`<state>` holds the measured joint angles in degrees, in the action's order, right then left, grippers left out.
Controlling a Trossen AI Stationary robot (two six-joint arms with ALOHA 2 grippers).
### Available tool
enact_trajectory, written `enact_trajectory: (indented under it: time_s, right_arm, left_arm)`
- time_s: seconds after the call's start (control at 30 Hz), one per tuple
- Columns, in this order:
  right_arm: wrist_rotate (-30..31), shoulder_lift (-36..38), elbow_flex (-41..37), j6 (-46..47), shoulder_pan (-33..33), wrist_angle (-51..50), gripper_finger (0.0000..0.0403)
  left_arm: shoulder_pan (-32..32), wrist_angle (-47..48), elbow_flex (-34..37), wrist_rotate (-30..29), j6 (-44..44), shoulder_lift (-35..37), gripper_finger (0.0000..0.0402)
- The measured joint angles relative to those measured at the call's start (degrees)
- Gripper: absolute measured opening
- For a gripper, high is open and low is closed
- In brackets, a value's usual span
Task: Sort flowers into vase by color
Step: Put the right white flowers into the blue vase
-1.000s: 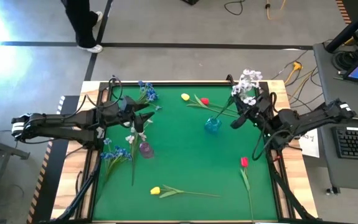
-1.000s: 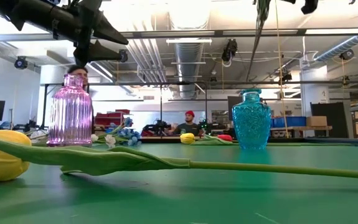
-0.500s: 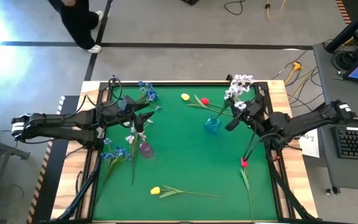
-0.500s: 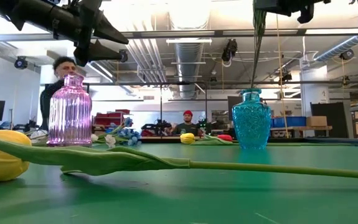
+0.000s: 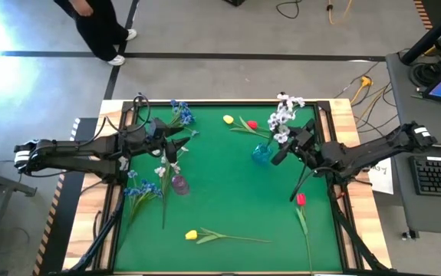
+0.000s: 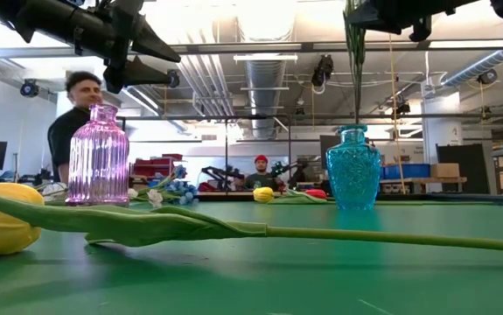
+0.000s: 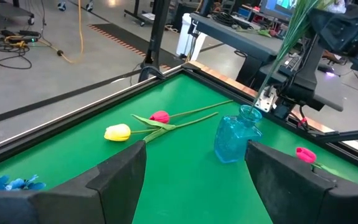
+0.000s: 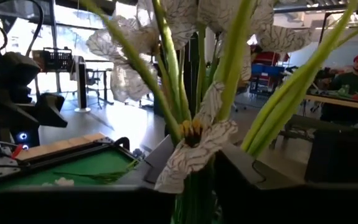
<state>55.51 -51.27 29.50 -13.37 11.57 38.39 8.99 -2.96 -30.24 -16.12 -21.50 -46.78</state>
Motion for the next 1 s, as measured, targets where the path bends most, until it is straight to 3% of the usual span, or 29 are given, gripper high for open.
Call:
enact_trajectory:
  time_s: [1.0]
  right_arm:
    - [0.0, -0.1, 0.0, 10.0, 0.3, -11.7, 0.0321]
  left_arm:
    - [0.0, 0.0, 0.0, 0.0, -0.2, 0.0, 0.0268]
